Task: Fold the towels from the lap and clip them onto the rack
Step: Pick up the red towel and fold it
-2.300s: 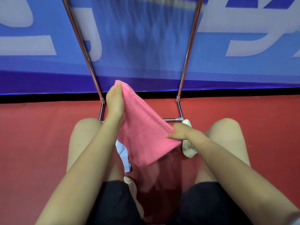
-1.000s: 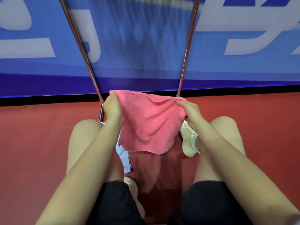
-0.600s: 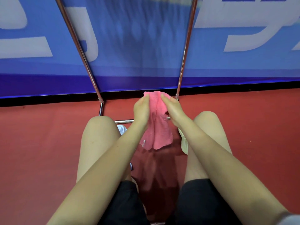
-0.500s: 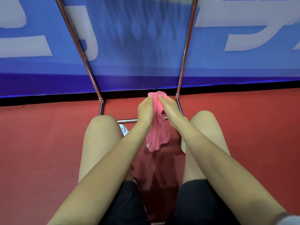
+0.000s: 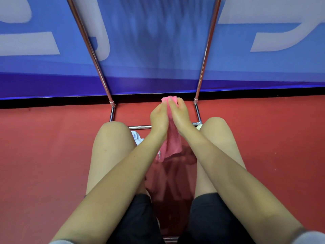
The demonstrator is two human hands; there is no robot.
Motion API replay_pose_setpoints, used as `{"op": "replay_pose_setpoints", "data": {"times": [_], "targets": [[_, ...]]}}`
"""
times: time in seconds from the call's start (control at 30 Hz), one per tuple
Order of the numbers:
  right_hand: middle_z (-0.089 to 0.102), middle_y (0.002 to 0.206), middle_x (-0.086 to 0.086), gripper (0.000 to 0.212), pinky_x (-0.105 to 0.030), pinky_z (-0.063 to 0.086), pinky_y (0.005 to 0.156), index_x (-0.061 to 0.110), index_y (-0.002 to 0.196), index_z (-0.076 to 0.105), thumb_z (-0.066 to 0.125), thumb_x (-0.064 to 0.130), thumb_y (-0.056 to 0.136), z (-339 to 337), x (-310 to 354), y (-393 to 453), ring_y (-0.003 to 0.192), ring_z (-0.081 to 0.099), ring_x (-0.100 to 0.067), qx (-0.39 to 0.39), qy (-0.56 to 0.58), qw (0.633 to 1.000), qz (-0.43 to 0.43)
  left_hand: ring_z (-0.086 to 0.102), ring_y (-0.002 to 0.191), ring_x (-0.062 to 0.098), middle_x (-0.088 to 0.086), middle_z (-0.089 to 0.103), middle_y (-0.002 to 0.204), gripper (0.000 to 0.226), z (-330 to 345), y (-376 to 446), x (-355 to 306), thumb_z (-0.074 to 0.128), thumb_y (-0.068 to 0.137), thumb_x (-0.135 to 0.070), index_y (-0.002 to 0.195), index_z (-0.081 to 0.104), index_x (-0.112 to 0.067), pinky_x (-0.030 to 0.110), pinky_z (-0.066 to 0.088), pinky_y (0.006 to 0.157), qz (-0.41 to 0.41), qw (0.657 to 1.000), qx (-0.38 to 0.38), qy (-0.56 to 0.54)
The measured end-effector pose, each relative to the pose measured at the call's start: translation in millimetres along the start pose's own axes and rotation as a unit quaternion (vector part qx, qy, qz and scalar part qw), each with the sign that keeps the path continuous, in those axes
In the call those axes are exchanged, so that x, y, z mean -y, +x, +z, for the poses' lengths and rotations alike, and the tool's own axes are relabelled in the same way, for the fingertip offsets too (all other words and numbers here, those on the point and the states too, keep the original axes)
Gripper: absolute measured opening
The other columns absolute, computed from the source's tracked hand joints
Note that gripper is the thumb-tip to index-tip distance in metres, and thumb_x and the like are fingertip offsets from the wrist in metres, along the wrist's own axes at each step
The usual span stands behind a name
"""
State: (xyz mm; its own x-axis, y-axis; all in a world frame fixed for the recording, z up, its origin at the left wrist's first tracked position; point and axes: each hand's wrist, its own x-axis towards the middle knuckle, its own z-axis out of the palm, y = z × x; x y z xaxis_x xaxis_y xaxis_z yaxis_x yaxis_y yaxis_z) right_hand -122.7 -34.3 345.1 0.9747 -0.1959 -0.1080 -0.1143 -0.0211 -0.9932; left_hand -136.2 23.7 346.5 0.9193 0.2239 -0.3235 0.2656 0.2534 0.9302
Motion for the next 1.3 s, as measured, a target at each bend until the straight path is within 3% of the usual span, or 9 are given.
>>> {"op": "replay_pose_setpoints", "data": {"times": [0.23,0.33,0.43,0.53,0.63,0.7,0.83,1.03,1.3], "targets": [[0.059,0.083,-0.011,0.025,-0.031,0.051,0.075,0.0,0.089,0.056,0.068,0.022,0.084,4.0,3.2,-4.6,0.078,0.059,-0.016,-0.007,0.043,0.999,-0.008,0.063,0.099,0.018,0.014,0.065,0.111,0.058,-2.9,-7.9,-4.7,0.02,0.106,-0.035,0.127,0.057,0.005,0.03,0.049,0.095,-0.037,0.992,0.073,-0.1],[0.056,0.072,-0.017,0.026,-0.036,0.047,0.067,0.004,0.072,0.056,0.059,0.028,0.082,1.9,2.1,-1.3,0.069,0.052,-0.018,-0.013,-0.015,1.0,-0.011,0.063,0.098,0.015,0.019,0.06,0.122,0.062,-5.6,-4.8,-3.7,0.018,0.106,-0.036,0.131,0.052,0.009,0.019,0.054,0.085,-0.052,0.982,0.107,-0.149],[0.051,0.067,-0.005,0.025,-0.031,0.039,0.064,0.017,0.068,0.052,0.05,0.017,0.093,-1.8,3.7,-0.1,0.069,0.047,-0.017,-0.02,-0.005,1.0,0.013,0.068,0.086,0.006,0.013,0.064,0.117,0.049,-11.2,-1.2,-3.9,0.023,0.106,-0.025,0.128,0.054,0.007,0.013,0.054,0.071,-0.056,0.984,0.075,-0.15],[0.055,0.076,-0.003,0.019,-0.029,0.041,0.066,0.011,0.085,0.059,0.042,0.008,0.094,-5.2,4.2,3.6,0.07,0.048,-0.014,-0.009,0.01,1.0,0.024,0.064,0.102,0.018,0.011,0.065,0.12,0.039,-22.9,9.5,-7.9,0.031,0.102,-0.015,0.124,0.058,0.003,0.02,0.053,0.084,-0.067,0.991,0.05,-0.107],[0.058,0.094,-0.007,0.022,-0.027,0.042,0.077,0.004,0.105,0.061,0.041,0.005,0.095,-8.9,4.5,5.0,0.084,0.051,-0.014,0.037,0.032,0.998,0.035,0.063,0.087,0.016,0.005,0.069,0.098,0.026,-29.2,15.4,-14.9,0.049,0.094,-0.01,0.112,0.066,-0.005,0.016,0.052,0.065,-0.063,0.996,0.03,-0.058],[0.059,0.094,-0.005,0.021,-0.027,0.041,0.082,0.004,0.1,0.062,0.042,0.004,0.096,-13.7,7.7,3.4,0.088,0.052,-0.014,0.058,0.052,0.997,0.024,0.058,0.087,0.01,0.0,0.065,0.101,0.028,-34.1,20.2,-14.6,0.051,0.091,-0.008,0.116,0.063,-0.013,0.015,0.047,0.065,-0.014,1.0,0.008,0.009],[0.061,0.084,-0.002,0.02,-0.022,0.046,0.071,0.014,0.088,0.061,0.044,0.008,0.097,-26.5,16.8,-1.7,0.076,0.056,-0.009,0.138,0.1,0.985,0.002,0.052,0.103,0.01,-0.004,0.057,0.122,0.06,-47.4,25.0,-9.6,0.044,0.072,-0.014,0.128,0.052,-0.031,0.024,0.04,0.086,0.022,0.987,0.131,0.095],[0.065,0.081,-0.003,0.007,-0.021,0.051,0.069,0.012,0.092,0.062,0.055,0.013,0.092,-45.5,22.0,-1.8,0.072,0.062,-0.009,0.185,0.127,0.974,-0.014,0.043,0.072,0.009,-0.005,0.049,0.076,0.026,-59.0,20.7,-7.7,0.051,0.064,-0.022,0.089,0.057,-0.014,0.026,0.034,0.065,0.014,0.946,0.261,0.193],[0.065,0.09,-0.003,0.021,-0.022,0.051,0.075,0.012,0.098,0.063,0.062,0.011,0.077,-69.2,23.8,-0.4,0.083,0.062,-0.012,0.25,0.109,0.962,-0.003,0.063,0.086,0.017,0.007,0.068,0.092,0.03,-84.2,30.2,5.2,0.073,0.08,-0.029,0.092,0.071,-0.001,0.034,0.049,0.09,0.022,0.875,0.279,0.395]]}}
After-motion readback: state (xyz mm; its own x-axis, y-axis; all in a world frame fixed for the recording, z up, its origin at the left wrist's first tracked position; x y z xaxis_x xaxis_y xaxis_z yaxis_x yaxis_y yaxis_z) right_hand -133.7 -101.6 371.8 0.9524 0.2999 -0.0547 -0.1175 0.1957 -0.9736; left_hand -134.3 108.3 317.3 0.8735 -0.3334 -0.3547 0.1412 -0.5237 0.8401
